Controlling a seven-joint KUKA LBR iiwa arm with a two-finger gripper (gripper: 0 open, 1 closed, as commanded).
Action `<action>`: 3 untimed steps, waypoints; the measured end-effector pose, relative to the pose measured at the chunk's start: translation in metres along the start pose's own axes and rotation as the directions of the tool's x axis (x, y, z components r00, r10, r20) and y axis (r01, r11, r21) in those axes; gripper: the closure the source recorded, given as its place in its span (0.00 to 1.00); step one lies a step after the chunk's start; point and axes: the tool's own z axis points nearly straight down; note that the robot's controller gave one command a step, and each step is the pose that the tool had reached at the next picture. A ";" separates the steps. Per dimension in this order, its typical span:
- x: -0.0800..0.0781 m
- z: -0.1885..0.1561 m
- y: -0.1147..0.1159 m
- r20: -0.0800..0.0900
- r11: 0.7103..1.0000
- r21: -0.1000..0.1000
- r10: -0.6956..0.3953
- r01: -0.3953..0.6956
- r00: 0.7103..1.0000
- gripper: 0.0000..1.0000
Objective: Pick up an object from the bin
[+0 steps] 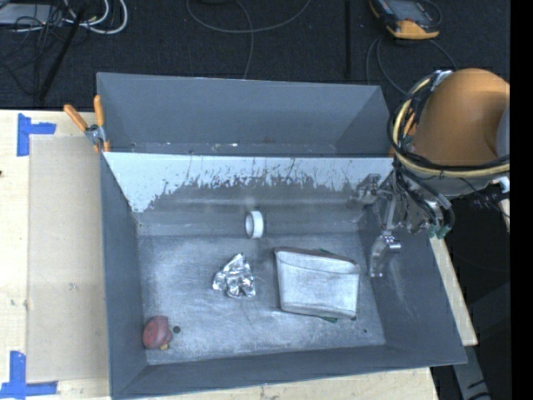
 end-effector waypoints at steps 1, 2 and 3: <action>0.065 0.093 0.004 -0.013 0.996 -0.002 0.086 -0.086 0.996 0.00; 0.079 0.131 0.012 0.035 1.000 0.008 -0.014 0.014 0.999 0.00; 0.077 0.130 0.013 0.040 1.000 0.008 -0.018 0.017 0.999 1.00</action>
Offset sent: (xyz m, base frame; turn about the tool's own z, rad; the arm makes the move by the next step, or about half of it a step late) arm -0.0608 0.0023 -0.0873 0.0879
